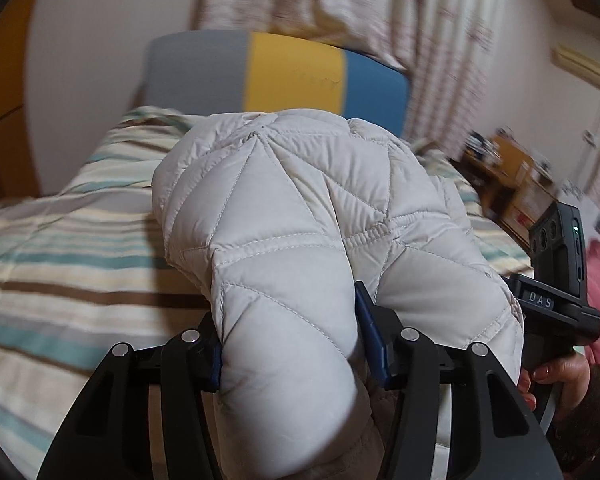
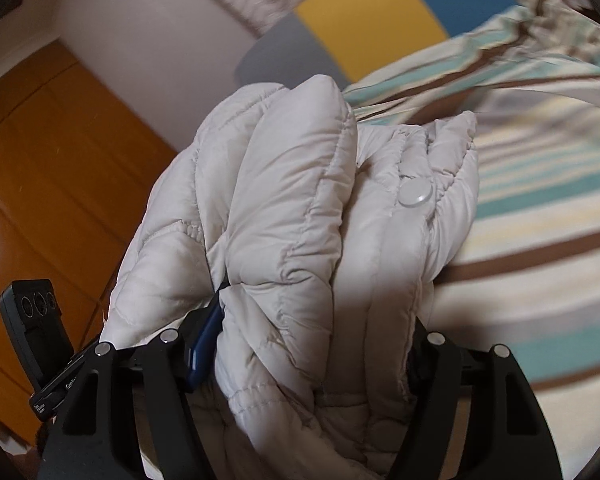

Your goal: Fold large clothes

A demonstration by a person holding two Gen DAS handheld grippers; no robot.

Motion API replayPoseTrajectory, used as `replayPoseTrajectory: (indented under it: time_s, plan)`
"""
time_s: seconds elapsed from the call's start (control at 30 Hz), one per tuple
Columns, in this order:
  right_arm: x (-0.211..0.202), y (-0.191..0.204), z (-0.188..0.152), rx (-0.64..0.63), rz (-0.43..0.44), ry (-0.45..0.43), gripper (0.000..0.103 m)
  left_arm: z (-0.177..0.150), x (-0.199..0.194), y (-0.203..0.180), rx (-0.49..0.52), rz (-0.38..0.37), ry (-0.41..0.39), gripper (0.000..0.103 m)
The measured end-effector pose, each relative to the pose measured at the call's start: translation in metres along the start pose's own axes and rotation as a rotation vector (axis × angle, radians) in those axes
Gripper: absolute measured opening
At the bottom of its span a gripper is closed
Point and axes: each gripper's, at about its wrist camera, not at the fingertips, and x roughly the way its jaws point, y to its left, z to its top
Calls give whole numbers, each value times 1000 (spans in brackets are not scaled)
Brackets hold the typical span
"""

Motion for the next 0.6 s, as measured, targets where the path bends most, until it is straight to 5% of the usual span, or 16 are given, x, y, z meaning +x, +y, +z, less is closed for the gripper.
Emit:
replayPoseTrajectory:
  time_s: [0.13,0.27,0.6]
  plan:
    - [48,29,-5,-70,-5,36,70,-14,-11,48,-57,96,-21,53]
    - [73,41,-12,-91,-116,39,77,-35,-13,89,-155,125,9,63]
    - [52,9,-39,-53,-451,-22,93,-62,-4,67,-57,181,19,82]
